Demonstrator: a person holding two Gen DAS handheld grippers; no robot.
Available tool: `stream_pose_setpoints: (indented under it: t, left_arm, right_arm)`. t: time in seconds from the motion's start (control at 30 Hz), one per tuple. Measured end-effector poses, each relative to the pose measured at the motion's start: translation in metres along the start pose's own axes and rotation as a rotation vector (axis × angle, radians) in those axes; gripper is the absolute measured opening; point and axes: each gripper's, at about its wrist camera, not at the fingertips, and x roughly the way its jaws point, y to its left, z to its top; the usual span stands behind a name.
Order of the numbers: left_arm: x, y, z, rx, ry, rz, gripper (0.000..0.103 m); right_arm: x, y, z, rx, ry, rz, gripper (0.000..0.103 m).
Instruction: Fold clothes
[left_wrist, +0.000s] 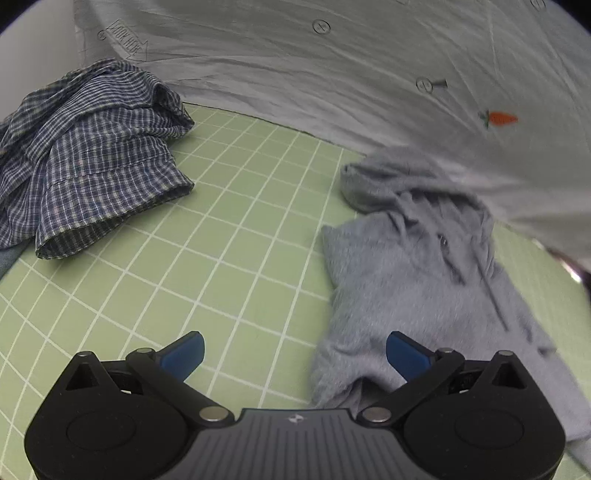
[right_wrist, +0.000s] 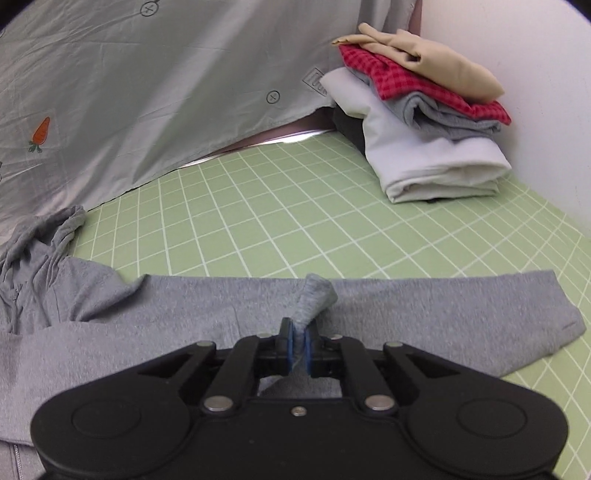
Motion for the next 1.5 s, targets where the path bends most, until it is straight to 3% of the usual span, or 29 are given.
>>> stream_pose_setpoints:
  t: [0.27, 0.33, 0.37, 0.43, 0.53, 0.57, 0.6, 0.7, 0.83, 0.93, 0.97, 1.03, 1.07, 1.1, 1.17, 1.27, 1.5]
  left_arm:
    - [0.063, -0.011, 0.044, -0.092, 0.099, -0.133, 0.101]
    - [0.082, -0.015, 0.051, -0.114, 0.129, -0.136, 0.094]
    - [0.091, -0.018, 0.055, -0.121, 0.141, -0.13, 0.087]
    - [0.104, -0.021, 0.061, -0.127, 0.156, -0.111, 0.074]
    - [0.111, -0.025, 0.069, -0.115, 0.147, -0.117, 0.046]
    - [0.113, -0.026, 0.071, -0.115, 0.152, -0.122, 0.017]
    - [0.115, -0.027, 0.073, -0.114, 0.155, -0.127, 0.004]
    - [0.104, -0.024, 0.084, -0.093, 0.073, -0.118, 0.003]
    - [0.09, -0.009, 0.097, -0.168, 0.008, -0.174, 0.003]
    - [0.103, -0.018, 0.089, -0.068, 0.056, -0.058, 0.004]
    - [0.106, -0.022, 0.085, -0.026, 0.073, -0.016, 0.008]
    - [0.094, -0.031, 0.079, 0.035, 0.042, 0.018, 0.023]
    - [0.086, -0.034, 0.075, 0.056, 0.03, 0.023, 0.048]
    - [0.078, -0.036, 0.071, 0.077, 0.018, 0.028, 0.078]
    - [0.062, -0.041, 0.064, 0.118, -0.005, 0.037, 0.095]
    - [0.04, -0.045, 0.05, 0.163, -0.017, 0.062, 0.098]
    - [-0.003, -0.014, 0.001, 0.102, 0.024, 0.087, 0.099]
  right_arm:
    - [0.011, -0.004, 0.004, 0.063, 0.04, 0.024, 0.01]
    - [0.013, -0.008, 0.005, 0.1, 0.05, 0.036, 0.014]
    - [0.014, -0.01, 0.005, 0.12, 0.057, 0.039, 0.022]
    - [0.016, -0.016, 0.006, 0.164, 0.066, 0.038, 0.028]
    - [0.018, -0.023, 0.004, 0.213, 0.081, 0.054, 0.026]
    - [0.019, -0.024, 0.003, 0.219, 0.081, 0.058, 0.015]
    - [0.019, -0.025, 0.002, 0.225, 0.081, 0.062, 0.008]
    - [0.016, -0.028, 0.002, 0.236, 0.068, 0.069, 0.006]
    - [0.004, -0.029, 0.01, 0.226, 0.016, 0.075, 0.005]
    - [-0.003, -0.03, 0.016, 0.221, -0.015, 0.089, 0.005]
    - [0.001, -0.027, 0.015, 0.198, -0.002, 0.076, 0.005]
    - [0.008, -0.02, 0.01, 0.146, 0.03, 0.05, 0.005]
    - [0.008, -0.015, 0.008, 0.121, 0.032, 0.048, 0.006]
    - [0.006, -0.011, 0.006, 0.095, 0.027, 0.046, 0.006]
    - [0.002, -0.002, 0.005, 0.047, 0.015, 0.043, 0.006]
    - [-0.007, 0.009, 0.006, 0.021, -0.009, 0.064, 0.006]
    - [-0.041, 0.059, 0.006, -0.123, -0.093, 0.166, 0.006]
